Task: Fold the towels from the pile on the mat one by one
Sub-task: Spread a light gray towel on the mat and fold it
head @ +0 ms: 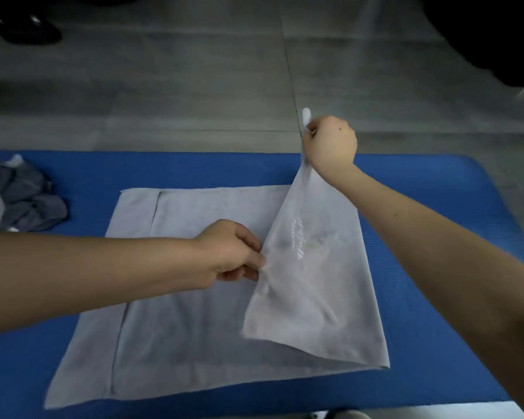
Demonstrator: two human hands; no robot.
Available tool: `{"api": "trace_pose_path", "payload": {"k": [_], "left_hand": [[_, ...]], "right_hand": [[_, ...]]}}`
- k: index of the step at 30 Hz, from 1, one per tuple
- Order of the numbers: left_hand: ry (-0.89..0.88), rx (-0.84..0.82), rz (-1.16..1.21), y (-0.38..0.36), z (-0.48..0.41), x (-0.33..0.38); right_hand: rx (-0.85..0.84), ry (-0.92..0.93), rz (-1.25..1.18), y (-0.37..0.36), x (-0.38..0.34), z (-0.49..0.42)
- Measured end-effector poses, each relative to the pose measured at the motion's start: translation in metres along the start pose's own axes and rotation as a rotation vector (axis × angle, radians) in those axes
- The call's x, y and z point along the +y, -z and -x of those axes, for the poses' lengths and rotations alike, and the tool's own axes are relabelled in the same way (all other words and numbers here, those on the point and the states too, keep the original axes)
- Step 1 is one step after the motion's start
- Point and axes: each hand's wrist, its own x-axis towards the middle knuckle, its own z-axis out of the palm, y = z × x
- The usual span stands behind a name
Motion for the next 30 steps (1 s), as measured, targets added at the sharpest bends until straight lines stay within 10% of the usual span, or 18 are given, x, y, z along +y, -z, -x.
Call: {"api": "trace_pose_path", "payload": {"k": [19, 25, 30], "left_hand": [[-0.041, 0.327, 0.153, 0.206, 0.049, -0.209], [0.092, 0.501, -0.048, 0.207, 0.017, -0.279], [0.005, 0.707, -0.301, 0.208, -0.011, -0.284]], "right_hand": [[-0.415, -0.067, -0.359, -0.151, -0.295, 0.07], [-0.727, -0.063, -0.416, -0.201, -0.304, 0.114], [-0.659, 0.032, -0.261, -0.198, -0.251, 0.126]]}}
